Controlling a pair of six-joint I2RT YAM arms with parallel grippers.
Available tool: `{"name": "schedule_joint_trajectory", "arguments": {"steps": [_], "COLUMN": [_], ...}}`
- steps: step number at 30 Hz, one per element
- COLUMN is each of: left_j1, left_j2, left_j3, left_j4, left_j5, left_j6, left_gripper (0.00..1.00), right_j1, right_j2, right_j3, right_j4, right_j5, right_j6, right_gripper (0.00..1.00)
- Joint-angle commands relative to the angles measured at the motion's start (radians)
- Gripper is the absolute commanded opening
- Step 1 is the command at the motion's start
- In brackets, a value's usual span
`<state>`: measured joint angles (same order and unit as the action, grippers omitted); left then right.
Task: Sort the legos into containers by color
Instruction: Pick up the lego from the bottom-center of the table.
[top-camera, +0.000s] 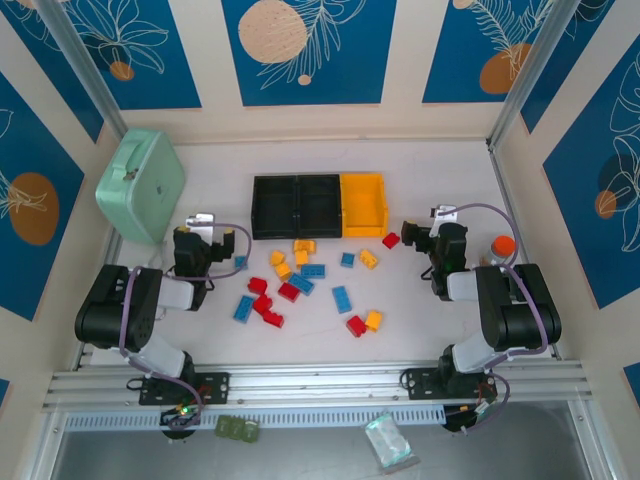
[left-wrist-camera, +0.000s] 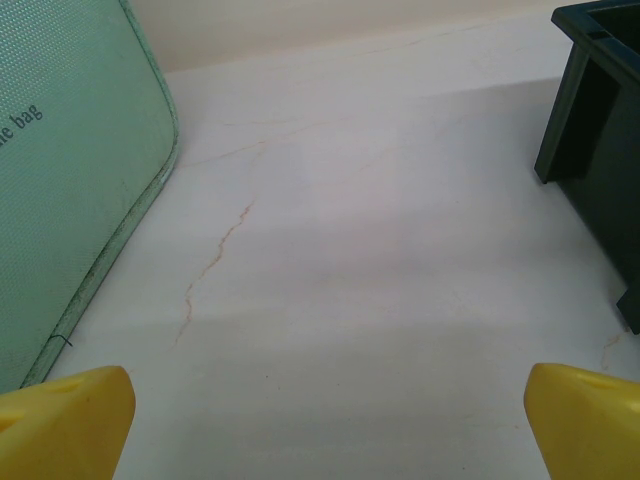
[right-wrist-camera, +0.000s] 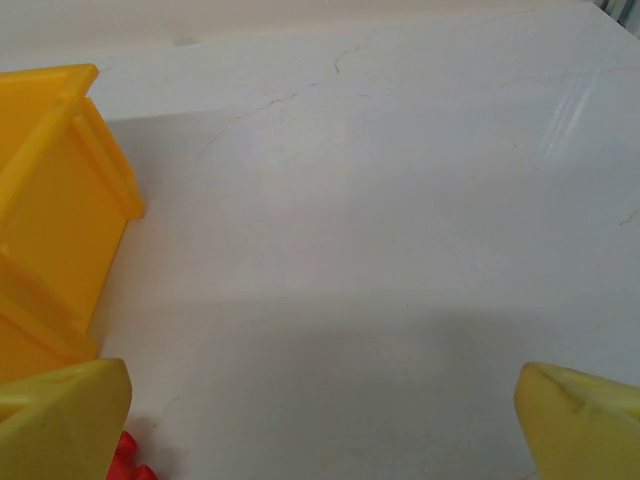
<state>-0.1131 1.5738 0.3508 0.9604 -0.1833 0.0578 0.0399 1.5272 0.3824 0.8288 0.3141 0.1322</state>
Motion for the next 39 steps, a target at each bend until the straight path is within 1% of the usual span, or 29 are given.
{"name": "schedule_joint_trajectory", "arguments": {"steps": [1,17,18,19,20,22,23,24,26,27,29,31,33,34,36,38,39], "left_j1": [0.013,0.022,0.022,0.023,0.023,0.021,0.021,0.021,0.021,0.021,0.021,0.023,0.023,0.025,0.035,0.036,0.035], "left_j2": [-0.006,-0.011,-0.024,-0.054,-0.088,-0.135,-0.157,-0.176,-0.228,-0.252,-0.299,-0.331,-0.354,-0.366,-0.386,-0.404,-0.408], "left_j3": [0.016,0.019,0.024,0.037,0.061,0.122,0.150,0.166,0.196,0.212,0.270,0.340,0.403,0.423,0.417,0.411,0.418], "left_j4": [0.003,-0.004,-0.021,-0.071,-0.150,-0.297,-0.359,-0.392,-0.459,-0.493,-0.621,-0.771,-0.922,-0.989,-0.995,-1.014,-1.049], "left_j5": [0.018,0.026,0.003,-0.017,-0.014,0.020,0.030,0.025,-0.004,-0.009,-0.008,0.010,0.006,0.016,0.128,0.236,0.275], "left_j6": [-0.010,-0.019,-0.027,-0.035,-0.036,-0.018,-0.013,-0.013,-0.043,-0.055,-0.115,-0.205,-0.389,-0.481,-0.565,-0.612,-0.630], "left_gripper": [0.99,0.99,0.99,0.99,0.99,0.99,0.99,0.99,0.99,0.99,0.99,0.99,0.99,0.99,0.99,0.99,0.99], "right_j1": [0.005,0.002,0.004,-0.003,0.002,0.012,0.012,0.010,0.004,0.003,0.004,0.000,-0.025,-0.043,-0.096,-0.131,-0.136], "right_j2": [-0.005,-0.009,-0.026,-0.045,-0.059,-0.121,-0.158,-0.189,-0.257,-0.295,-0.381,-0.455,-0.508,-0.526,-0.542,-0.557,-0.567], "right_j3": [0.012,0.008,0.013,0.012,0.011,0.038,0.066,0.088,0.128,0.137,0.165,0.221,0.320,0.366,0.367,0.367,0.367], "right_j4": [0.023,0.031,0.006,-0.012,-0.010,-0.112,-0.200,-0.256,-0.378,-0.409,-0.496,-0.636,-0.887,-1.040,-1.068,-1.115,-1.134], "right_j5": [0.013,0.013,0.014,-0.031,-0.045,-0.025,-0.027,-0.036,-0.065,-0.091,-0.137,-0.142,-0.164,-0.177,-0.345,-0.438,-0.474], "right_j6": [0.012,0.013,0.013,0.004,-0.007,-0.014,-0.009,-0.005,0.026,0.038,0.078,0.193,0.417,0.527,0.576,0.642,0.648], "right_gripper": [0.99,0.99,0.99,0.99,0.99,0.99,0.99,0.99,0.99,0.99,0.99,0.99,0.99,0.99,0.99,0.98,0.95]}}
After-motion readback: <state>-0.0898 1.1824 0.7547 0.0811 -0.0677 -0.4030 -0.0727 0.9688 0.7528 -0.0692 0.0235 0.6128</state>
